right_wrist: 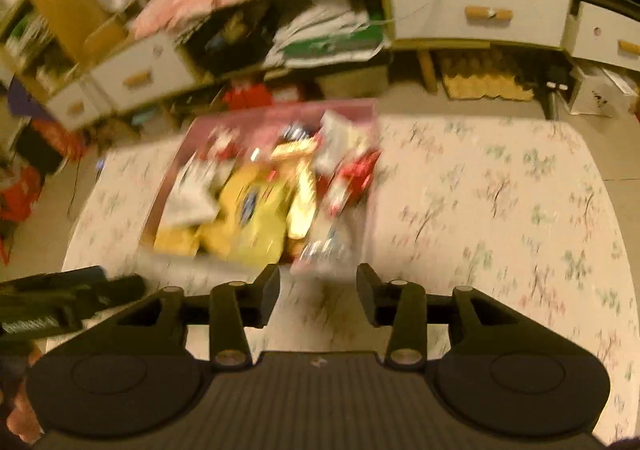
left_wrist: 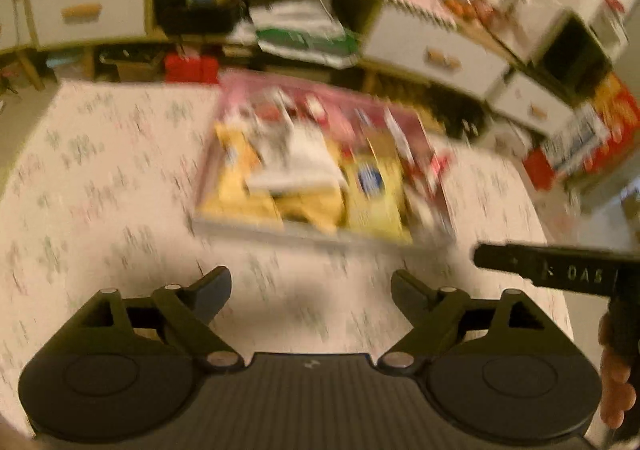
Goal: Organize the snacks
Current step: 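Grasp a small biscuit pack with the left tool while the right tool grasps an orange cookie pack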
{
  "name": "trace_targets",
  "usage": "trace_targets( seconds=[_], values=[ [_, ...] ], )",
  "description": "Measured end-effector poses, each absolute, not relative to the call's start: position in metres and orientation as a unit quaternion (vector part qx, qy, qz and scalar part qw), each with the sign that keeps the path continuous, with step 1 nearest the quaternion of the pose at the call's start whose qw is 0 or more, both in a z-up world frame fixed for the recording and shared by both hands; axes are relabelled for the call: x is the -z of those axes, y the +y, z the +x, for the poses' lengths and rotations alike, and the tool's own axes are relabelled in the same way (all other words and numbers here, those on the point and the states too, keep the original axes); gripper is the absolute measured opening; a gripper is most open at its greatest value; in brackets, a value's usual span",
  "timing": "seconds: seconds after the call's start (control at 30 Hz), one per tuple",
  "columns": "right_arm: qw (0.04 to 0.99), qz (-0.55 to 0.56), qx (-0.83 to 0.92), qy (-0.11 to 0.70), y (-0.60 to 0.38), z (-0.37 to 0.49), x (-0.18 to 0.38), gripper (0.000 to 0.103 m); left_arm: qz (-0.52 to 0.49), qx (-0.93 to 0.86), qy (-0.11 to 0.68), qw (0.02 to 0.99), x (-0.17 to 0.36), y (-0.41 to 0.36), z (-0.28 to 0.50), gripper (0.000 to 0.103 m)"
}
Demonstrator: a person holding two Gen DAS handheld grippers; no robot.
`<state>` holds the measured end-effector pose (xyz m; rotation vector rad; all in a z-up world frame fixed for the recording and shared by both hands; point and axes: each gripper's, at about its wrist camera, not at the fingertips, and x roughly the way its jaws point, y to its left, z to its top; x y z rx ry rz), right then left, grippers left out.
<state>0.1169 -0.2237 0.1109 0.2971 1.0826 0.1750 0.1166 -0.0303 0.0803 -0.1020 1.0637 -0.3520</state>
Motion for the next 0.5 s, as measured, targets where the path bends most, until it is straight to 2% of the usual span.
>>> trace_targets(
  seconds=[0.1, 0.3, 0.5],
  values=[
    [0.837, 0.138, -0.094, 0.521, -0.212, 0.097, -0.106, 0.057, -0.02, 0.172, 0.52, 0.837, -0.065, -0.039, 0.102, 0.09],
    [0.821, 0.114, -0.081, 0.554, -0.205, 0.09, -0.088, 0.057, 0.018, 0.205, 0.532, 0.821, -0.039, -0.057, 0.087, 0.09],
    [0.799, 0.144, -0.063, 0.58, -0.221, 0.087, -0.073, 0.057, 0.044, 0.23, 0.541, 0.808, -0.022, -0.074, 0.075, 0.094]
  ],
)
